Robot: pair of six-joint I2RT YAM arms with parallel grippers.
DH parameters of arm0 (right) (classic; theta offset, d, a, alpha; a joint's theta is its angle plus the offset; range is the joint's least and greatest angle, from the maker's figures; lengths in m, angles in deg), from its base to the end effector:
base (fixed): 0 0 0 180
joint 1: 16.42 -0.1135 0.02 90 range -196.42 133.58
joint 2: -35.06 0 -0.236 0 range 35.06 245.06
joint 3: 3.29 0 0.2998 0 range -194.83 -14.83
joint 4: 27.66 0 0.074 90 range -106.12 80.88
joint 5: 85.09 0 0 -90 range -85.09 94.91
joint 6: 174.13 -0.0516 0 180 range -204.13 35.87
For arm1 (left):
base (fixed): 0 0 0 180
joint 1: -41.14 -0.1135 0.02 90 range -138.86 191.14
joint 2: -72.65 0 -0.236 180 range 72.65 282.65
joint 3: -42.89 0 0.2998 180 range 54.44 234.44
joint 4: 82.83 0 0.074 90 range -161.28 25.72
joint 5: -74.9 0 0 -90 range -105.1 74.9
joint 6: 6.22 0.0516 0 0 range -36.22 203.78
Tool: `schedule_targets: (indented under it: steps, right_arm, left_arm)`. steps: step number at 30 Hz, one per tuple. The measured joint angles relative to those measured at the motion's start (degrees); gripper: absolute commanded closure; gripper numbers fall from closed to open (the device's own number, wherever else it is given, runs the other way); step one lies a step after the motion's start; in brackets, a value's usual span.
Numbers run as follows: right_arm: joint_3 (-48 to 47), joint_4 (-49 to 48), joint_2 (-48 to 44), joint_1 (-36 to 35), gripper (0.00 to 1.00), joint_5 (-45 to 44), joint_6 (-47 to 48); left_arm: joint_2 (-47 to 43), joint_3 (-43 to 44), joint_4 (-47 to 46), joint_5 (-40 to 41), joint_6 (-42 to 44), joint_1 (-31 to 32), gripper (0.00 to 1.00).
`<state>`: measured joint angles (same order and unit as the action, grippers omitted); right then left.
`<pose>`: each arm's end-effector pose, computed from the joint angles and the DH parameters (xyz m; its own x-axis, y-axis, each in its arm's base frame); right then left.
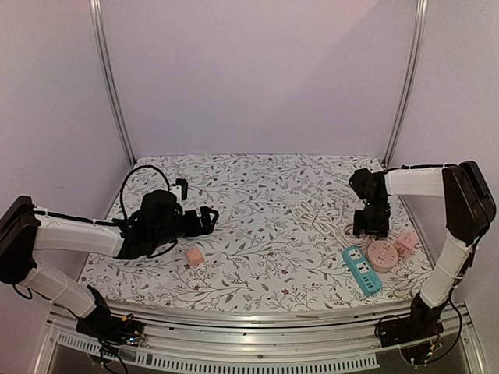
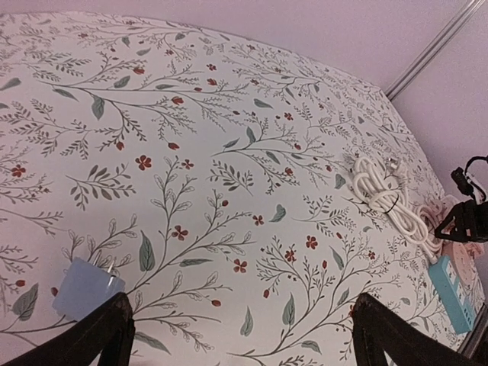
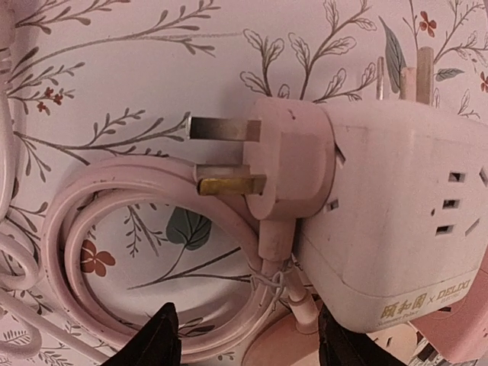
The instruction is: Insert the plug
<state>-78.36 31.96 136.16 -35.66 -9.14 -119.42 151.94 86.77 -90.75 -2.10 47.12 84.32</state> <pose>0.3291 0.1016 0.0898 -0.9431 0.2644 -0.2018 0.2971 0.9424 -0.1538 0.2491 -0.2179 0.1143 -0.5812 -0.2524 -0.7736 0.2172 0.8681 -0.4464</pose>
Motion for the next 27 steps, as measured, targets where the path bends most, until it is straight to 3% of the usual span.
schedule_targets:
  steps: [4,9,18,27]
  right_arm:
    - [-0.3,-0.8,1.8,0.0,0.48,-1.1,0.2]
    - [-0.3,-1.5,2.8,0.0,0.71,-2.1,0.9]
    - [-0.2,-3.6,3.2,-0.3,0.99,-0.9,0.7]
    - [-2.8,-3.7,4.9,-8.0,1.0,0.9,-2.4]
  left_arm:
    - [0.0,-0.1,0.0,0.1,0.0,0.0,0.01]
    - [0.0,-0.2,0.0,0.1,0.0,0.0,0.01]
    - [0.0,-0.2,0.0,0.1,0.0,0.0,0.01]
    - [0.0,-0.3,0.0,0.1,0.0,0.0,0.01]
